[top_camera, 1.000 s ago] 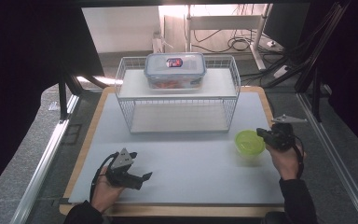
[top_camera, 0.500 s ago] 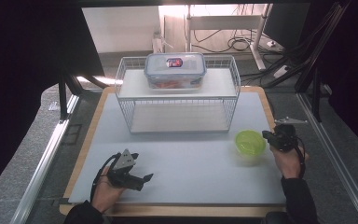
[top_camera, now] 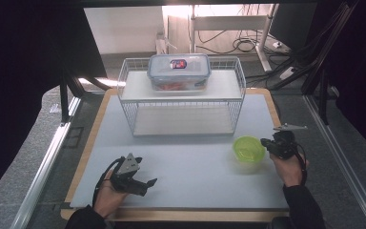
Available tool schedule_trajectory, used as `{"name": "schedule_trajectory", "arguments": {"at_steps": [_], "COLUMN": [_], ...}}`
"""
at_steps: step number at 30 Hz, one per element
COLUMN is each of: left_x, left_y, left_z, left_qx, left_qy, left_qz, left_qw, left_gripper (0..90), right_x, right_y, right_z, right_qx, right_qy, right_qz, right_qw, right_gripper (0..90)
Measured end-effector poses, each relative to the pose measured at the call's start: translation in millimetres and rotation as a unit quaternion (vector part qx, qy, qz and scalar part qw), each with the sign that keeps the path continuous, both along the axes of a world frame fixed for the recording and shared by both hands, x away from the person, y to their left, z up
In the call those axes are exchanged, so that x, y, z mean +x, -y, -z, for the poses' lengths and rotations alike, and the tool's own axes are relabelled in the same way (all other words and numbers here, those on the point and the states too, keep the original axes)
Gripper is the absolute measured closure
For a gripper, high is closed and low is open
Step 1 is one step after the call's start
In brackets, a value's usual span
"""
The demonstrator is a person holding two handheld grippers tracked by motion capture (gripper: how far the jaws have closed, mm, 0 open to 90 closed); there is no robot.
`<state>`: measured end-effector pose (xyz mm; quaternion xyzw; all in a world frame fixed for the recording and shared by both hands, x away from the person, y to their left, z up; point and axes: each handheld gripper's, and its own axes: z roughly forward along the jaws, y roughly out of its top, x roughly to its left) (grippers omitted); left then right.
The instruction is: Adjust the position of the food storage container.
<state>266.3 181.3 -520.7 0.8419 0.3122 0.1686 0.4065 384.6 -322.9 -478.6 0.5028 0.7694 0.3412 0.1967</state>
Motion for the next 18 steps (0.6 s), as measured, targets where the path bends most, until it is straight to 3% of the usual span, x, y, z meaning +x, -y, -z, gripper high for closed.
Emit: {"name": "schedule_trajectory", "arguments": {"at_steps": [18], "left_x": [-0.8], "left_y": [1.8], "left_z": [0.4], "left_qx": [0.005], "left_qy": [0.0], "left_qz": [0.004], "left_qw": [1.0], "left_gripper": [6.4], "right_x": [-22.2], "right_y": [-61.2], "right_z": [3.5], "right_qx": [0.01], "right_qy": [-0.013], "right_qz": [-0.081], "right_qw": [0.9966], "right_gripper": [88.4]}}
